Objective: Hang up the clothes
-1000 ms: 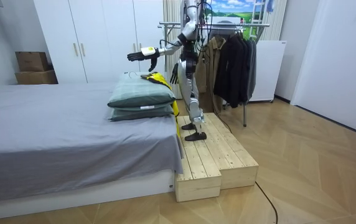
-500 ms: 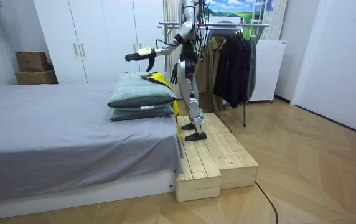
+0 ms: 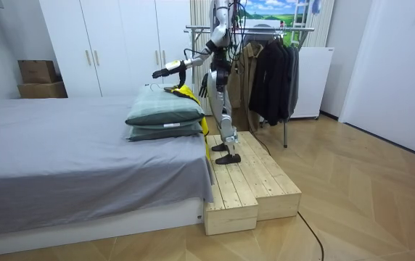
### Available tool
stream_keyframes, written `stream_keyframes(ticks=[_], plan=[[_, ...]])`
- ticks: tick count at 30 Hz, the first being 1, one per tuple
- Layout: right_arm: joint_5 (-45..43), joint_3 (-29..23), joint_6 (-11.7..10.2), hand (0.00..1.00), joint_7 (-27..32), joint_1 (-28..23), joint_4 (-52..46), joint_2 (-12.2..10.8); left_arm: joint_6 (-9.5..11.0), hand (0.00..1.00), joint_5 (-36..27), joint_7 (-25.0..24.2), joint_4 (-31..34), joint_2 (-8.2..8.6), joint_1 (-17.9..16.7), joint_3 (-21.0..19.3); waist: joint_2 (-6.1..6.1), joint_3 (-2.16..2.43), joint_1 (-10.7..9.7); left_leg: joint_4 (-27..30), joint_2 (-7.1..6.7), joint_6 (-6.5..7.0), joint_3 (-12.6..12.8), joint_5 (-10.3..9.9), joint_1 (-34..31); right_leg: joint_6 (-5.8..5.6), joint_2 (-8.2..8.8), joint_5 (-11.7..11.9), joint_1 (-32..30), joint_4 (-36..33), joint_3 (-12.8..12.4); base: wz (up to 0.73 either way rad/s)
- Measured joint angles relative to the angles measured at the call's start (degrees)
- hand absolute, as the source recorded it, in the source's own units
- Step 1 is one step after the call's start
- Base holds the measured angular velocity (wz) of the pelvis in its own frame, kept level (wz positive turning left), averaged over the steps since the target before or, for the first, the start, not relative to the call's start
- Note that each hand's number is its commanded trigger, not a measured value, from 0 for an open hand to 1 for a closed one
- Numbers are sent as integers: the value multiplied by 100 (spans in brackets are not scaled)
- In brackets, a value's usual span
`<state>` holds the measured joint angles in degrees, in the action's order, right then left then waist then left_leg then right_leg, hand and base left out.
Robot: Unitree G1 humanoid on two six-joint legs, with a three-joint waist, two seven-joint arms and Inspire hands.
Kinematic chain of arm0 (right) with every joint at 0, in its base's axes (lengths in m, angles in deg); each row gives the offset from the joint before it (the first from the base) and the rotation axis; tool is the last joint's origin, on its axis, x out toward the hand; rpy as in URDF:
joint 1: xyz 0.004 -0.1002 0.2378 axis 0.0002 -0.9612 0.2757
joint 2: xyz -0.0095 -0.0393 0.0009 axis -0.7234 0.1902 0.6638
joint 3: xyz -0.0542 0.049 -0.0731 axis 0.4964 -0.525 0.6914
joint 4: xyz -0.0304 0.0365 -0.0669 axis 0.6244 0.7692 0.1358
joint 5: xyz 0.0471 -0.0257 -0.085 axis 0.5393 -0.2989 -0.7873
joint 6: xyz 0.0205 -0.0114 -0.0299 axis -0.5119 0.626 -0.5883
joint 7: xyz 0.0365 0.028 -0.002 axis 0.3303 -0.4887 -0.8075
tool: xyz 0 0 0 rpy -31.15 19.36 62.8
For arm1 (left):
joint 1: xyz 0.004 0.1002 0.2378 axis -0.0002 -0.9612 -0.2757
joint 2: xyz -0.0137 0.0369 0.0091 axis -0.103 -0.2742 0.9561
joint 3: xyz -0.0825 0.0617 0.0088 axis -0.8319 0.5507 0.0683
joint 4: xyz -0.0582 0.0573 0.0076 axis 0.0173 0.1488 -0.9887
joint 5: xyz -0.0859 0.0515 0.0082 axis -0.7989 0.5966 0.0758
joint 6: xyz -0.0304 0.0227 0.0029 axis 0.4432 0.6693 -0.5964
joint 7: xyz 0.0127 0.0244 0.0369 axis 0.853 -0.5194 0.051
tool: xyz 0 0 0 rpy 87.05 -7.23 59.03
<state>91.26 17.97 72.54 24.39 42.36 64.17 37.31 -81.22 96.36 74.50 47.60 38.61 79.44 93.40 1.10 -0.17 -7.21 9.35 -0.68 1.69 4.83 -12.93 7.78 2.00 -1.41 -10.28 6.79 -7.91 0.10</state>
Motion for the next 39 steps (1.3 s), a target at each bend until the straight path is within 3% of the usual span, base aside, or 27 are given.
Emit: stream_keyframes(ticks=[12,22,29,36,39], plan=[[11,159,1,0,-66,40,-12,-41,-9,0,-34,2,-599,99,12,32,-162,25,138,7,-3,31,0,24,-143,5,13,3,-146,-12,9,0],[51,226,-1,0,-29,73,3,-53,-7,0,-154,-14,-706,128,82,20,-172,25,121,16,5,34,5,26,-270,6,23,7,-293,-108,15,0],[27,431,-1,0,72,210,28,-47,-18,0,-149,-29,-936,270,395,47,-160,0,124,29,11,52,-10,39,-485,1,31,48,-466,-97,25,1],[93,962,10,0,121,468,103,-70,-95,0,-161,-110,-938,347,671,593,-162,-7,118,31,2,71,-12,72,-689,-10,37,88,-660,-97,71,1],[80,1080,10,0,121,565,177,-121,-91,0,-163,-173,-1020,365,780,620,-163,-8,117,32,4,76,-14,75,-739,-13,39,94,-710,-95,73,0]])
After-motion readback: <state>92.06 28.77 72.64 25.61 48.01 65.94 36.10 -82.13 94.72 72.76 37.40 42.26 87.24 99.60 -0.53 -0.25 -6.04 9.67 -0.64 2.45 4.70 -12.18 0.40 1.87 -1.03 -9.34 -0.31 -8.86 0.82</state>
